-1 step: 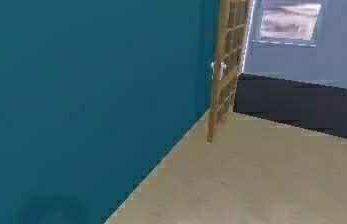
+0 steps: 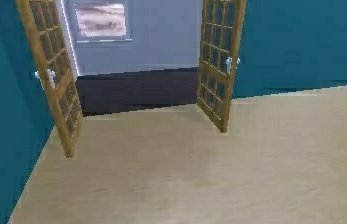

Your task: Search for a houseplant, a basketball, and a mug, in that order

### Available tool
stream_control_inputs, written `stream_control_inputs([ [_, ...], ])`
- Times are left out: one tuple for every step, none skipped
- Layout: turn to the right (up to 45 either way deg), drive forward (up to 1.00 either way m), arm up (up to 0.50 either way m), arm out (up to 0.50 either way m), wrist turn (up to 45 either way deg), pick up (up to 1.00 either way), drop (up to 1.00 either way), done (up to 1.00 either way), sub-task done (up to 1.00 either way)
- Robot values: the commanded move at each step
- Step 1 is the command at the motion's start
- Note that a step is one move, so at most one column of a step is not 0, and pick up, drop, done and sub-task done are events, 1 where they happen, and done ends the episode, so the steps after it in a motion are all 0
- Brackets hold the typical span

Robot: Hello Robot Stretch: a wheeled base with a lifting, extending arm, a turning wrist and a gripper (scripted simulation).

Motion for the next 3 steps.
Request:
stream_control_inputs([
  [45.0, 0.00, 0.00, 0.00, 0.0, 0.00, 0.00, 0.00, 0.00],
  [45.0, 0.00, 0.00, 0.00, 0.0, 0.00, 0.00, 0.00, 0.00],
  [39.0, 0.00, 0.00, 0.00, 0.0, 0.00, 0.00, 0.00, 0.00],
])
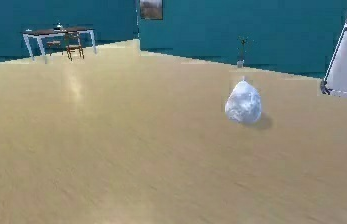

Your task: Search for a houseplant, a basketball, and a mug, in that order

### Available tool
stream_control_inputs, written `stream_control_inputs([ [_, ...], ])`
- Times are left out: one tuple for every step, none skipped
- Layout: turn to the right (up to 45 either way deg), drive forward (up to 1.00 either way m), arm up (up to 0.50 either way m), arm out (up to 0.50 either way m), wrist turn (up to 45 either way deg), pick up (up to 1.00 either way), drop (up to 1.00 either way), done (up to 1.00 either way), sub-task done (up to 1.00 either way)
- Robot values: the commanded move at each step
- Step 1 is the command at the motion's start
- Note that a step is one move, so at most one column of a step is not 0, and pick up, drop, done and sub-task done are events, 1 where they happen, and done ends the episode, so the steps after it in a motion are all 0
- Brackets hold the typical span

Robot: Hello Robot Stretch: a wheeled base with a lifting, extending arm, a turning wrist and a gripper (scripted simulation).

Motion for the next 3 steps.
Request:
stream_control_inputs([
  [0.0, 1.00, 0.00, 0.00, 0.0, 0.00, 0.00, 0.00, 0.00],
  [3.0, 0.00, 0.00, 0.00, 0.0, 0.00, 0.00, 0.00, 0.00],
  [0.0, 1.00, 0.00, 0.00, 0.0, 0.00, 0.00, 0.00, 0.00],
])
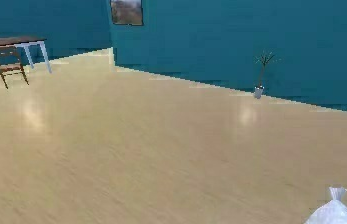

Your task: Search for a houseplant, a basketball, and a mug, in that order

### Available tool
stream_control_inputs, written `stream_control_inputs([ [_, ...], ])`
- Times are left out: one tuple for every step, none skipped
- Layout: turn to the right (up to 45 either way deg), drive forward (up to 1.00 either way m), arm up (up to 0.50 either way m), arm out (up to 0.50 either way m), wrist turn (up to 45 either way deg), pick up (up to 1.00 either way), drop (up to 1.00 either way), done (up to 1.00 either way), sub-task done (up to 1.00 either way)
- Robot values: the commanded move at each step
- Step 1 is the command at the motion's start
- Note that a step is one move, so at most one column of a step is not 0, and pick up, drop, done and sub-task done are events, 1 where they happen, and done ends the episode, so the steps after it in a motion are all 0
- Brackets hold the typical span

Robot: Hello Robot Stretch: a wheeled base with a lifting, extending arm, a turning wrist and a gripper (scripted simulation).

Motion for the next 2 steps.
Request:
stream_control_inputs([
  [0.0, 0.65, 0.00, 0.00, 0.0, 0.00, 0.00, 0.00, 0.00],
  [30.0, 0.00, 0.00, 0.00, 0.0, 0.00, 0.00, 0.00, 0.00],
])
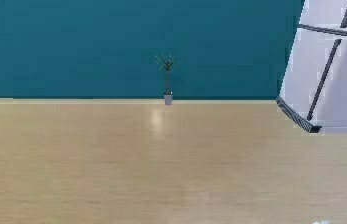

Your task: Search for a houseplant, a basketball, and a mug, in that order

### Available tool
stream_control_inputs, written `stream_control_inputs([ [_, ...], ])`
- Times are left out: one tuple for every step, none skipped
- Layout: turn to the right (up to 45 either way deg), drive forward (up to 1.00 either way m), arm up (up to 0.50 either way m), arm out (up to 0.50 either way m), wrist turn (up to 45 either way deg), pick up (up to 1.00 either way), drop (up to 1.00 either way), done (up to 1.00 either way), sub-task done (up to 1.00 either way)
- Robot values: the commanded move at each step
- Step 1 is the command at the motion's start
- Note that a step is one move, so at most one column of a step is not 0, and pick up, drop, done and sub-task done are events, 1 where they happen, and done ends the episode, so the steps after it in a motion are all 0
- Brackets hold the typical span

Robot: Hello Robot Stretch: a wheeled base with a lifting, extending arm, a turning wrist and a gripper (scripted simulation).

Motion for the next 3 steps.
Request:
stream_control_inputs([
  [0.0, 0.80, 0.00, 0.00, 0.0, 0.00, 0.00, 0.00, 0.00],
  [24.0, 0.00, 0.00, 0.00, 0.0, 0.00, 0.00, 0.00, 0.00],
  [0.0, 1.00, 0.00, 0.00, 0.0, 0.00, 0.00, 0.00, 0.00],
])
